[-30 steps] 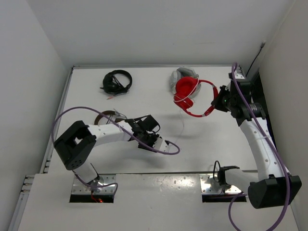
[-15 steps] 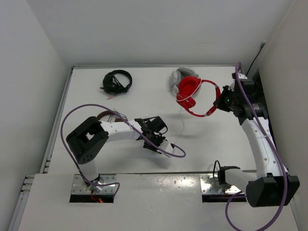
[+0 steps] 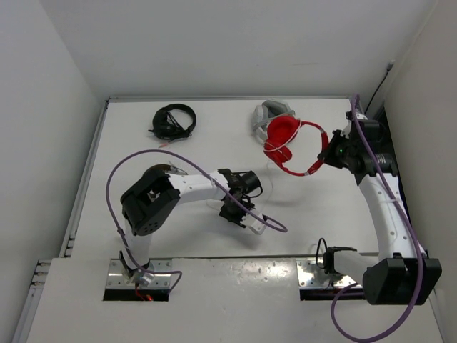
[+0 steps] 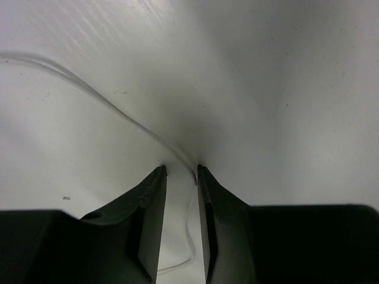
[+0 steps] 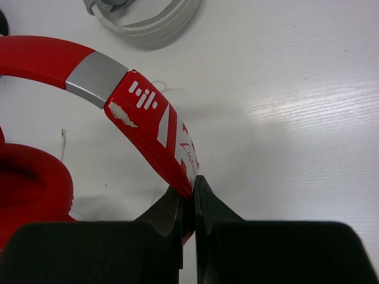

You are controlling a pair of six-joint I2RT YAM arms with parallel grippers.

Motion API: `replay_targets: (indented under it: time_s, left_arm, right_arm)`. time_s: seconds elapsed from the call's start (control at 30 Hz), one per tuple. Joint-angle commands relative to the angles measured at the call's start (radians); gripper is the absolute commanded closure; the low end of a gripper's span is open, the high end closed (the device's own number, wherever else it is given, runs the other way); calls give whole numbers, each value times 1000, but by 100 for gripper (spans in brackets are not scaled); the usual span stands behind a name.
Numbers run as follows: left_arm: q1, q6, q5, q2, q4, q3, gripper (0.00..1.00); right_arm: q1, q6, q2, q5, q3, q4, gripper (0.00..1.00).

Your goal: Wrap the headphones

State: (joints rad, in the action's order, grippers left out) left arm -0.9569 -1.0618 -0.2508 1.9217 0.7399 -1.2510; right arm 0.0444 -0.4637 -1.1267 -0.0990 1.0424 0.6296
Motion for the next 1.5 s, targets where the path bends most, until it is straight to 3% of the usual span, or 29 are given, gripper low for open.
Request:
replay_targets:
  time_s: [0.0, 0.13, 0.33, 0.5, 0.63, 0.8, 1.03, 1.3, 1.47]
  left_arm:
    - [-17, -75, 19, 103, 122, 30, 67]
    - [-17, -66, 28, 103, 121, 42, 69]
    - [-40, 17, 51, 125, 59, 81, 99]
    - [-63, 17, 41, 65, 21, 153, 100]
    - [-95, 71, -19, -78, 10, 165, 100]
    - [-181, 151, -79, -291, 56, 23, 100]
    - [-296, 258, 34, -414, 96, -284, 100]
    - [-269, 232, 261, -440, 118, -539, 100]
    - [-195, 157, 311, -449, 35, -564, 100]
  right_arm:
    - [15, -6, 8, -50, 16, -77, 100]
    - [37, -6, 8, -59, 16, -77, 100]
    - [46, 3, 8, -68, 7, -77, 100]
    - [55, -7, 8, -57, 7, -77, 100]
    - [36, -30, 8, -19, -11, -138, 100]
    - [-130, -30, -39, 169, -21, -229, 100]
    - [-238, 66, -113, 274, -85, -327, 100]
    - [-301, 213, -88, 298, -202, -363, 100]
    - [-313, 293, -30, 298, -265, -341, 100]
